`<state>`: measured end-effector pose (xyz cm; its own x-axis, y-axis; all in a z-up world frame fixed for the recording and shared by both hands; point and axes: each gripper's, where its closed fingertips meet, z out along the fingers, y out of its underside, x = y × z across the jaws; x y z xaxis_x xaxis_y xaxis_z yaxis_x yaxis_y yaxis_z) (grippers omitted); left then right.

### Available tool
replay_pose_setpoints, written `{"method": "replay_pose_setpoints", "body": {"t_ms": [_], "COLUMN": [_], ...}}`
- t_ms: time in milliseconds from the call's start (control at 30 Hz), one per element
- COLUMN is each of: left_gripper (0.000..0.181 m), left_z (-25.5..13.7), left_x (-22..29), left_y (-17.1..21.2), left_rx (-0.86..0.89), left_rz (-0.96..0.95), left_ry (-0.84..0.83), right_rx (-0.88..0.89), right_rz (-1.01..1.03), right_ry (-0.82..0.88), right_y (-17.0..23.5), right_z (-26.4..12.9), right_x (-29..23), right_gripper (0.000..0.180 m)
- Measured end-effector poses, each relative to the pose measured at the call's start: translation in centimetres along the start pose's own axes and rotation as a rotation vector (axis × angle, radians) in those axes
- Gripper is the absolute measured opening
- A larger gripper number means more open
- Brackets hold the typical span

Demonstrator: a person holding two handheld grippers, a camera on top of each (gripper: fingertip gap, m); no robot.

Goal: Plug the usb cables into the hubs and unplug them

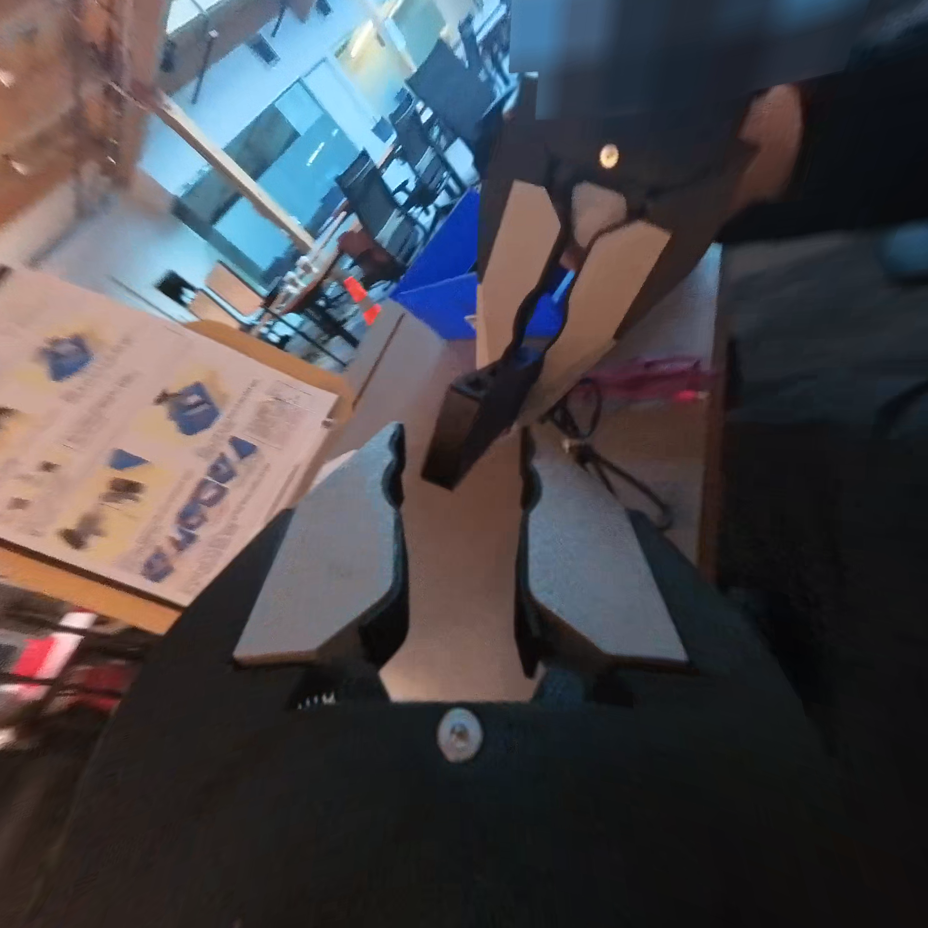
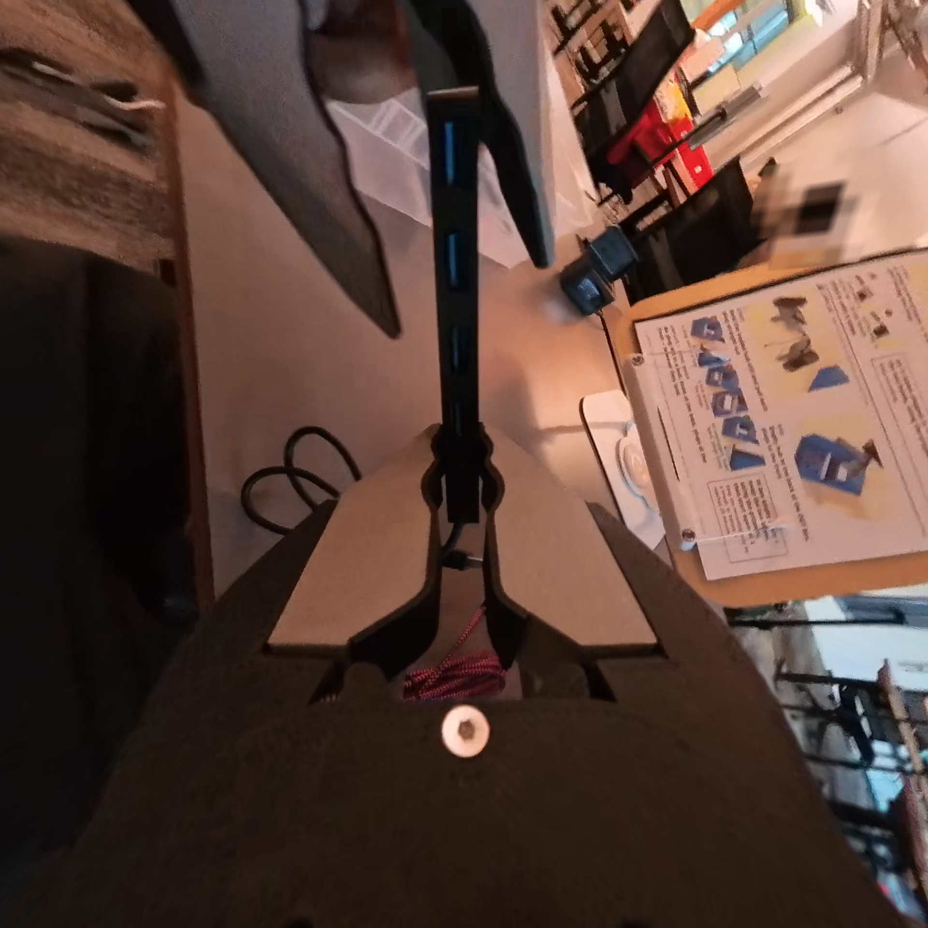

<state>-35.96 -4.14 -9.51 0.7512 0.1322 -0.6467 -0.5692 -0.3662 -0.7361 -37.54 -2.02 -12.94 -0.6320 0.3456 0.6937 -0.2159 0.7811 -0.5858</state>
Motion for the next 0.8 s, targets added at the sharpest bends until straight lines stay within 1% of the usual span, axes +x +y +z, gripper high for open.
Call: {"method": "replay_pose_setpoints", "body": {"t_ms": [33,67,133,200,267,333,400,433,467,500,533,567,600,667,733,800], "left_gripper": [0.029,0.023,0.018,0.014,0.013,0.009,0.008,0.008,0.008,0.008,0.008,0.008,0.008,0.008,0.008,0.008], "left_z": [0.1,0.1,0.0,-0.3,-0.3,0.1,0.7,0.8,0.8,0.5,0.1,-0.2,-0.3,-0.1,0.2,1.1], "left_x": [0.3,0.6,1.4,2.1,2.5,3.1,3.0,2.5,1.3,-0.5,-2.2,-3.3,-3.7,-3.8,-3.5,-3.3], "left_y": [0.1,0.1,-0.3,-0.7,-0.9,-0.7,0.1,0.8,1.7,2.7,3.4,3.9,4.0,4.1,4.8,6.9], "left_rx": [-0.012,-0.013,0.011,0.06,0.073,0.049,-0.026,-0.086,-0.151,-0.215,-0.249,-0.244,-0.207,-0.091,-0.018,-0.07], "left_rz": [0.07,0.118,0.136,0.123,0.104,0.122,0.19,0.242,0.297,0.354,0.393,0.395,0.37,0.356,0.434,0.468], "left_ry": [-0.016,-0.016,0.018,0.046,0.055,0.07,0.039,0.003,-0.066,-0.168,-0.261,-0.319,-0.343,-0.383,-0.442,-0.474], "right_rx": [-0.005,-0.016,-0.02,-0.005,-0.007,-0.025,-0.055,-0.09,-0.147,-0.203,-0.238,-0.254,-0.256,-0.245,-0.265,-0.296], "right_rz": [-0.033,-0.054,-0.062,-0.038,-0.019,-0.014,0.017,0.055,0.107,0.169,0.246,0.344,0.455,0.663,0.789,0.821], "right_ry": [-0.001,0.01,0.0,-0.025,-0.037,-0.045,-0.033,-0.011,0.031,0.077,0.112,0.124,0.112,0.057,-0.003,-0.063], "right_y": [0.0,0.2,0.3,0.1,0.3,0.8,1.6,2.4,3.6,5.1,6.5,7.8,8.9,10.4,11.6,11.9], "right_z": [0.0,0.0,-0.1,-0.2,0.1,0.4,0.8,0.8,0.5,-0.1,-0.9,-1.7,-2.5,-3.3,-3.5,-2.9], "right_x": [-0.3,-0.3,-0.5,-0.7,-0.8,-0.9,-0.5,0.2,1.5,3.0,4.3,5.3,5.9,6.3,5.7,4.3], "right_gripper": [0.008,0.008,0.008,0.009,0.011,0.012,0.014,0.015,0.016,0.002,0.001,0.003,0.007,0.031,0.035,0.041]}}
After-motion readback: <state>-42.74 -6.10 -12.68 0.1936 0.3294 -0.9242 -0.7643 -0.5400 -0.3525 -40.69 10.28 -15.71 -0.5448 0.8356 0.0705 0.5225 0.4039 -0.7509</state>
